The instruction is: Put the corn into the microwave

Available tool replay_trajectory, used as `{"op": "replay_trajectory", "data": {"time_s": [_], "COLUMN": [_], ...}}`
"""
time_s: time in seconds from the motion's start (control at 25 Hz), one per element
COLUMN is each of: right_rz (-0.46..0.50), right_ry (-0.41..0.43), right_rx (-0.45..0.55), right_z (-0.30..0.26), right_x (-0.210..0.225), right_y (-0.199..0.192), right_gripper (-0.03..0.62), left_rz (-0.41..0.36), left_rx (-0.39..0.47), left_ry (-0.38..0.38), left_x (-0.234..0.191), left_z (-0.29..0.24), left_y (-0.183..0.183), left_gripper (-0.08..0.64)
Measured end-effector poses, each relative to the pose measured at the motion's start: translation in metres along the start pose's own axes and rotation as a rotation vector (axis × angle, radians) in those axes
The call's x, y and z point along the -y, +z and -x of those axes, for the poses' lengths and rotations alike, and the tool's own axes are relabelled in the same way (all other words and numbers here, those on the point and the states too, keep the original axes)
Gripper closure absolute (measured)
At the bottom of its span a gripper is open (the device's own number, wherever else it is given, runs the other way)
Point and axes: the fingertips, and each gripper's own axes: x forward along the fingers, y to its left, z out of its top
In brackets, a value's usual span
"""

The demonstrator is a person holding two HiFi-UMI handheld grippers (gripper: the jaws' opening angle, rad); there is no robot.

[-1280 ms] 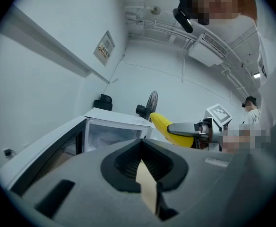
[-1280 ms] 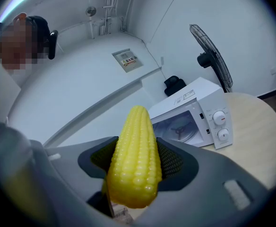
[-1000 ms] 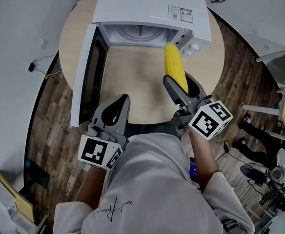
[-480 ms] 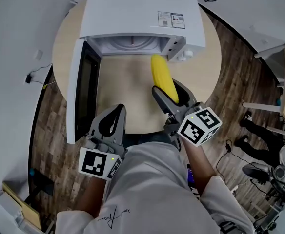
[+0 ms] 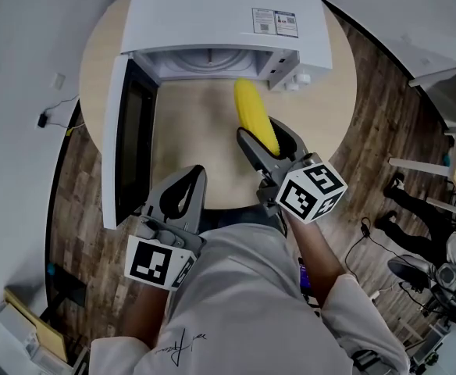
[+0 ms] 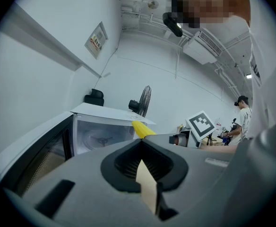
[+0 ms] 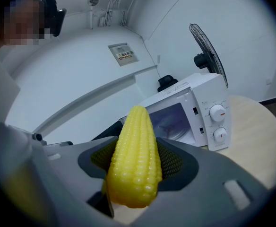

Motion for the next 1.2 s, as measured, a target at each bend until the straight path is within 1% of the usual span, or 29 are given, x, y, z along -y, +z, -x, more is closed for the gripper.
{"op": "replay_trajectory", "data": {"time_s": [0.2,0.36,0.52,0.8,1.2], "right_rz": [-0.007,0.033,0.048,0.061,0.057], "right_ry": [0.004,-0.002,0.006,0.004,-0.016], "right_rx": [-0.029,-0.054,-0.071,-0.086,-0.096], "right_z": [-0.014,-0.025,-0.036,-0.053,-0.074], "right_x": [0.003,0.005,0.004,0.009,0.021], "right_y": [-0.013,-0.020,-0.024,-0.028,-0.030], "right_gripper": [0.327,0.327,0.327,0.327,0.327], "left_rz": [0.013,0.010,0.017,0.040,0.048], "left_rx": [-0.009,-0.009,-0.009,-0.018,-0.030], "left_ry": [0.000,0.002,0.013,0.024,0.042], "left_x": [-0.004,-0.006,-0.010,-0.015,-0.023], "left_z": [0.004,0.007,0.012,0.017,0.022], "left_y": [-0.006,-0.007,-0.008,-0.014,-0.015], "left_gripper": [0.569,0.568,0.568,0.568,0.568]}}
